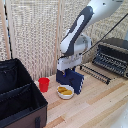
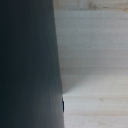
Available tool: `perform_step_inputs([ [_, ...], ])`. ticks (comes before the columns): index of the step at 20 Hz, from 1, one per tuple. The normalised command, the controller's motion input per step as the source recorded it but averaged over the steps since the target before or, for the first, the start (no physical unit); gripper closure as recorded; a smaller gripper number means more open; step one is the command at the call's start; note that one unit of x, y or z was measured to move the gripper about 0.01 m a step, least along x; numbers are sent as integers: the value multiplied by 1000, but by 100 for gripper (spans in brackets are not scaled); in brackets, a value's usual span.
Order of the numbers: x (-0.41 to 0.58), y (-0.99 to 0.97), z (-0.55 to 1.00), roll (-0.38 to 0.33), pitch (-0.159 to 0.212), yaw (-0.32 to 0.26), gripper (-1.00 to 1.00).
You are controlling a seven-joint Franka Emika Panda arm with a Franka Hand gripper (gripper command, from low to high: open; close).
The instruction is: Gently maneuver your gripper in the book's direction. Confidently hold the book by angling your gripper properly. Relocate the book to the caddy. Pinpoint the back pocket of the caddy and set the book down inside it.
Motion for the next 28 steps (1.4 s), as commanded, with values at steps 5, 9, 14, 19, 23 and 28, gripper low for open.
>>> perform_step_inputs([
  [5, 74, 225, -274, -90, 11, -51, 100],
  [9, 26, 399, -310, -114, -3, -147, 100],
  [14, 0, 161, -178, -5, -60, -345, 100],
  [19, 93, 5, -19, -6, -71, -335, 100],
  [23, 324, -280, 297, 17, -9, -79, 100],
  [28, 295, -326, 662, 107, 106, 0, 100],
])
